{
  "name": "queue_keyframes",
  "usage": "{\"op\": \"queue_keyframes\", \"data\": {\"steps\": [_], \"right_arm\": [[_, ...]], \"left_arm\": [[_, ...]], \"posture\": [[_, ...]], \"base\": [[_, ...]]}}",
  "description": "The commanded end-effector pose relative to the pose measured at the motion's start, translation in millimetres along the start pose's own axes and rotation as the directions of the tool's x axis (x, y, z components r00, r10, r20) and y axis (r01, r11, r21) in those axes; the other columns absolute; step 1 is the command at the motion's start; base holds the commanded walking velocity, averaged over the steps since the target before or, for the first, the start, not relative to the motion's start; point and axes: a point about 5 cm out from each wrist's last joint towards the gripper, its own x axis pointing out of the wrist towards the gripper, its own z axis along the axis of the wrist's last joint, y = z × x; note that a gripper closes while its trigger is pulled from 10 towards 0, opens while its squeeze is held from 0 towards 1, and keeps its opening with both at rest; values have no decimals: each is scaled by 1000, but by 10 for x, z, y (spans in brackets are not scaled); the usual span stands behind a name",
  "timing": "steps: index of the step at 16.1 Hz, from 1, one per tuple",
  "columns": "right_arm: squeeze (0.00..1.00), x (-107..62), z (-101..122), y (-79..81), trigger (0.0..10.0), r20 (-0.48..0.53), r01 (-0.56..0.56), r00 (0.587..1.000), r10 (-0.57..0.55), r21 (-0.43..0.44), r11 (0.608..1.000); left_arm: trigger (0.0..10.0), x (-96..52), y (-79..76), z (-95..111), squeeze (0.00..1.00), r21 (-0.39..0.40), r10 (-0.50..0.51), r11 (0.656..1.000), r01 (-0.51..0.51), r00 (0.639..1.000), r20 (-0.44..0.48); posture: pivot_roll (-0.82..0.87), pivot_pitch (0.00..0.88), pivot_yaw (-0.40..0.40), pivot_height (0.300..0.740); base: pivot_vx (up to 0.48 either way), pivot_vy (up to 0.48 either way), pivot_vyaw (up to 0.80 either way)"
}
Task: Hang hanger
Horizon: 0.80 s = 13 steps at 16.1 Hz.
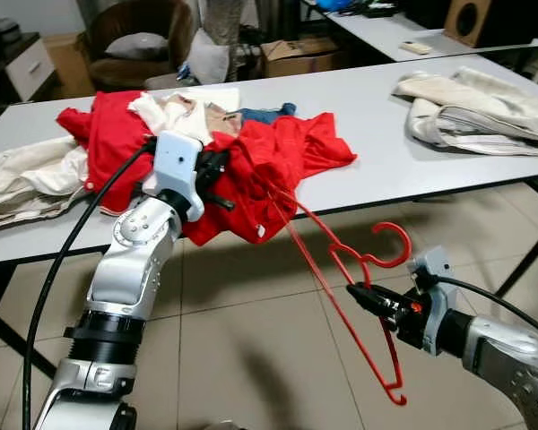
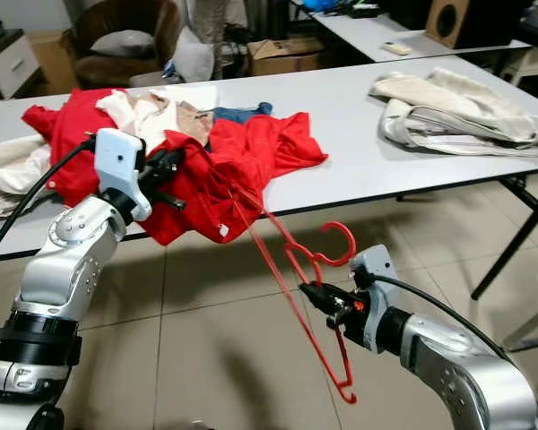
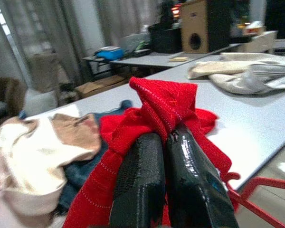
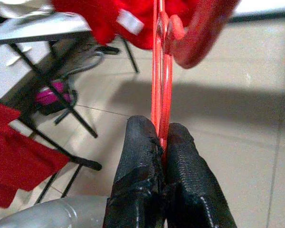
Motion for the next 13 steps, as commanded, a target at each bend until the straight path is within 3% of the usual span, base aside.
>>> {"op": "queue_keyframes", "data": {"steps": [1,5,11,13], "right_arm": [[0,14,39,-43,10000,3,23,1000,-23,25,999],[0,169,128,-26,10000,33,-39,999,37,49,998],[0,321,94,-59,10000,-2,-74,997,74,89,993],[0,408,89,-107,10000,-14,-57,998,59,105,993]], "left_arm": [[0,-20,-10,34,0,33,-28,999,28,1000,1],[0,-24,-147,36,0,67,-125,990,125,992,-12],[0,-40,-161,56,0,76,-151,986,151,988,-13],[0,-76,-190,68,0,84,-214,973,216,976,-24]], "posture": [[-108,0,84,740],[-104,0,82,740],[-95,0,76,740],[-92,0,75,740]], "base": [[0,0,0],[0,0,0],[0,0,0],[0,0,0]]}}
